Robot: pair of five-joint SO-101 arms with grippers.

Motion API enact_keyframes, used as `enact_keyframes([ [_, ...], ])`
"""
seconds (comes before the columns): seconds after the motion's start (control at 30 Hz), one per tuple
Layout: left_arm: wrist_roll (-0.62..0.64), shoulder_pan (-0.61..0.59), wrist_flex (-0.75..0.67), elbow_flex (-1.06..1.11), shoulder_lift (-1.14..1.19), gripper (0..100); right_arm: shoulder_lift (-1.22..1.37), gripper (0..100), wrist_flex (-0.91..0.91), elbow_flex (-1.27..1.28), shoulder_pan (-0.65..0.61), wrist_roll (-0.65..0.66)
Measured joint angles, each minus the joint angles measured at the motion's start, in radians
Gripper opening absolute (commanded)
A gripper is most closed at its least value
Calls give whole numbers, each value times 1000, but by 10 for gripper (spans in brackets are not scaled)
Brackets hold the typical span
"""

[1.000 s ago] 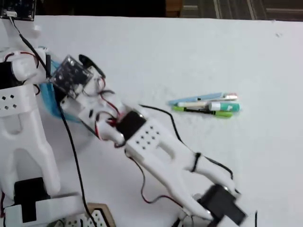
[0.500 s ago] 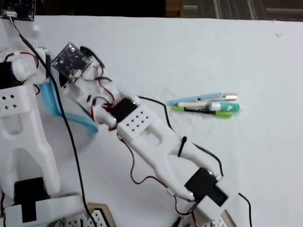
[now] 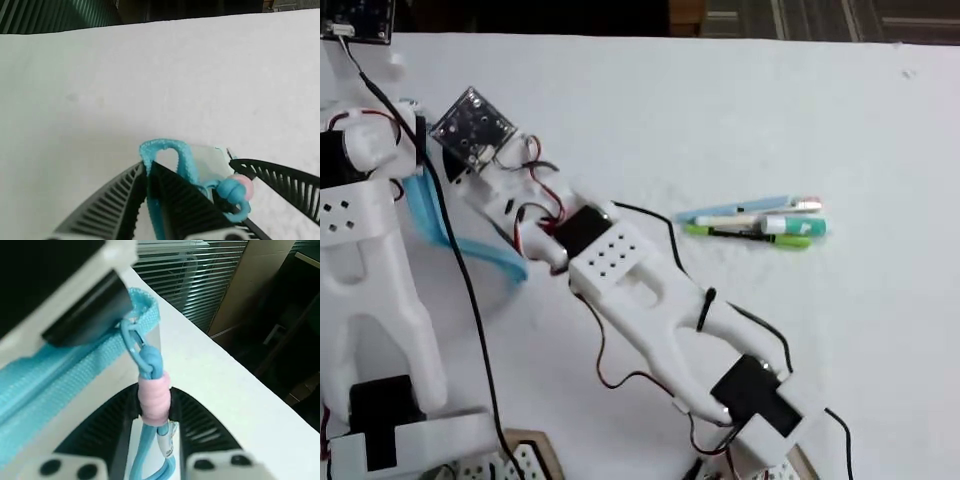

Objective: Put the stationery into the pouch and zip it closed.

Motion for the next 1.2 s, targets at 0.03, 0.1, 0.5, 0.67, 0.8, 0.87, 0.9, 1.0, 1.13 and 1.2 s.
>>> enact_keyframes([
  [0.03, 0, 0, 0, 0, 0, 24, 0, 17, 0, 0, 0, 0],
  [0.1, 0, 0, 0, 0, 0, 24, -3, 17, 9, 0, 0, 0],
  [0.5, 0, 11, 3, 0, -2, 24, -382, 16, 241, 224, -11, -2],
  [0.67, 0, 8, 15, -2, 8, 24, -671, 16, 299, 483, -29, -2],
  [0.8, 0, 11, 15, -2, 8, 24, -873, 16, 359, 614, -28, -11],
  [0.87, 0, 9, 15, -2, 8, 24, -950, 16, 393, 644, -29, -28],
  [0.9, 0, 9, 15, -2, 8, 24, -979, 16, 407, 651, -25, -32],
  [1.0, 0, 9, 15, -2, 8, 24, -1048, 16, 434, 654, -25, -41],
  [1.13, 0, 9, 15, -2, 8, 24, -1097, 17, 439, 654, -3, -43],
  [1.2, 0, 9, 15, -2, 8, 24, -1106, 17, 439, 657, -5, -43],
])
